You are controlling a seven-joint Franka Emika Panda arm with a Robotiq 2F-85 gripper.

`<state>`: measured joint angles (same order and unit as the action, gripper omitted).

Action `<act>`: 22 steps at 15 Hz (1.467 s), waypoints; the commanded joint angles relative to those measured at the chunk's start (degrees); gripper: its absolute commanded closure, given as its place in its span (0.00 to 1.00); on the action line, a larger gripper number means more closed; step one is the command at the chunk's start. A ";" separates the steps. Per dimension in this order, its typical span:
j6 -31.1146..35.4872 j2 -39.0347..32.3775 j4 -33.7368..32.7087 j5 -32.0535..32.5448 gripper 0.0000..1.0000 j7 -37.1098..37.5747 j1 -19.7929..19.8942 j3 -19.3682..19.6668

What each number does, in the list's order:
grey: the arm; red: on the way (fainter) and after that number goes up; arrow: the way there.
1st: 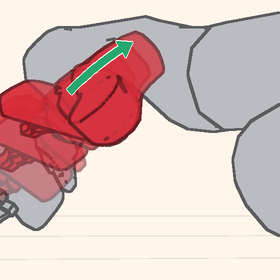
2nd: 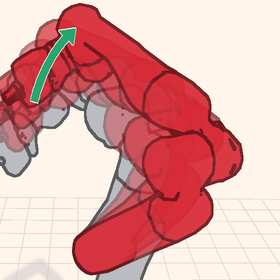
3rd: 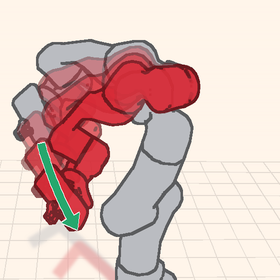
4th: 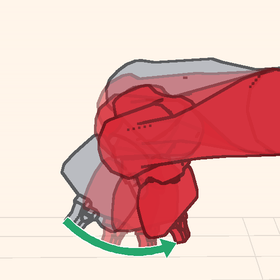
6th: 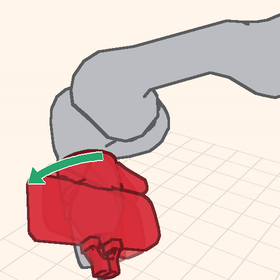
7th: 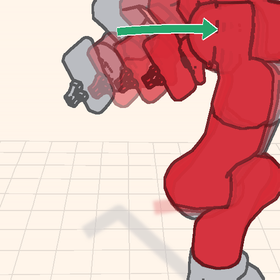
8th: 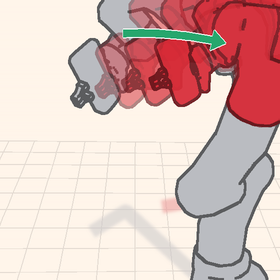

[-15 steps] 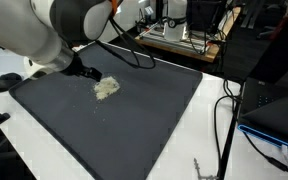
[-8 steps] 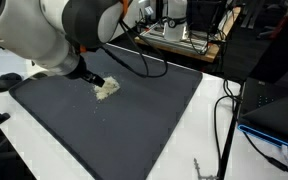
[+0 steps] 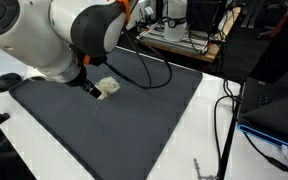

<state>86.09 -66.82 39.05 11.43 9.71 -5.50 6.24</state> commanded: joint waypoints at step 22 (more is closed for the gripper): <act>31.00 32.49 55.14 8.38 0.00 17.53 -6.33 2.19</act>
<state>109.32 -41.70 83.07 17.95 27.76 -12.64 9.29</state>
